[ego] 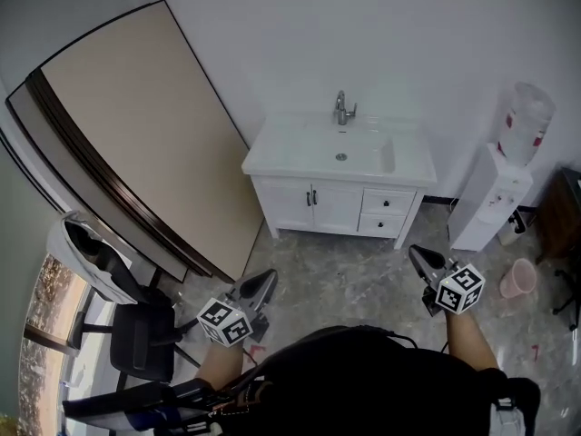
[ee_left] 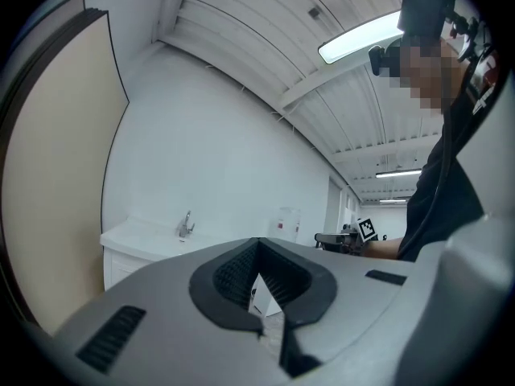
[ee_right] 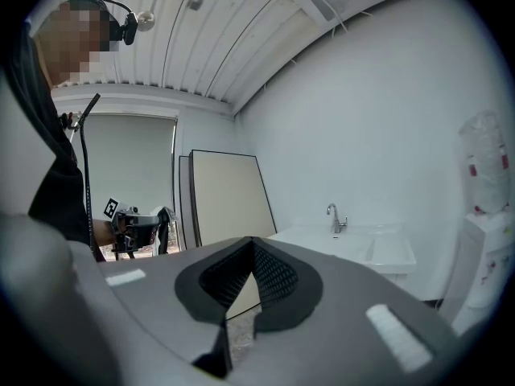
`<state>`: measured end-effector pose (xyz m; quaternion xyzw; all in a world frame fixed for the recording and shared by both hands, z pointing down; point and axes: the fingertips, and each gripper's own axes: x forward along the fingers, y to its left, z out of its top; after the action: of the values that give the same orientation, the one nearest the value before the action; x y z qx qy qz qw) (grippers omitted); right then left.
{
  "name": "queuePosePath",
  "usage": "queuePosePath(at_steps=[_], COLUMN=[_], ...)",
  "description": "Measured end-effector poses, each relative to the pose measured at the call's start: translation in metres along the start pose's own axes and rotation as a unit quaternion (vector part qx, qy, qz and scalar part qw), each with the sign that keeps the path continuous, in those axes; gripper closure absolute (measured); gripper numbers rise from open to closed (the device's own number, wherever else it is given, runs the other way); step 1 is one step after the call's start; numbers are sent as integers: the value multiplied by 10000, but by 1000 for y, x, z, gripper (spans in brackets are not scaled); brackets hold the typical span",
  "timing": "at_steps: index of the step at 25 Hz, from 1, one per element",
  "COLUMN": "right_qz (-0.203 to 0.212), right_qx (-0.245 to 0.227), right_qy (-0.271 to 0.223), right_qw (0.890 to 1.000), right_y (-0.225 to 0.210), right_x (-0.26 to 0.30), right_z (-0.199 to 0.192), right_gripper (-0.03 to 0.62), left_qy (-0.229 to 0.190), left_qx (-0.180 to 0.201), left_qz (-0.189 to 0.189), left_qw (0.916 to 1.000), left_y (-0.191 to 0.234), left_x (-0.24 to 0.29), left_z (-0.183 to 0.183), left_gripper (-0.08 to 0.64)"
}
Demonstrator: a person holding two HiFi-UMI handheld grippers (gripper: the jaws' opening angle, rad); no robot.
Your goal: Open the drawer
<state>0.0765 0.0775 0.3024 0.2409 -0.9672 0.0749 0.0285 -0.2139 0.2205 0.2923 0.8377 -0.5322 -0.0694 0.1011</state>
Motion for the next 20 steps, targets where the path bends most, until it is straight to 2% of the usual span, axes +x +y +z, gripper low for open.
queuePosePath(at_steps=[4,10,16,20], right_qz=[-152,-528,-971,-1172], right_qx=[122,272,226,225], right_qy=[1,23,54,80], right_qw=[9998,9982,9950,9928], right_y=[-29,-65,-88,-94], right_x=[-11,-12,18,59], right_z=[-5,-12,-5,8], right_gripper=[592,592,592,592], left_qy=[111,191,273,318], left_qx=[17,-31,-139,-68], left_qz=[-153,-457,-884,-1158], left_qw=[9998,9988,9956,9927], left_y=[-3,17,66,109], left_x=[32,80,126,151], left_z=[-5,-6,-3,17], left_gripper=[566,566,566,566])
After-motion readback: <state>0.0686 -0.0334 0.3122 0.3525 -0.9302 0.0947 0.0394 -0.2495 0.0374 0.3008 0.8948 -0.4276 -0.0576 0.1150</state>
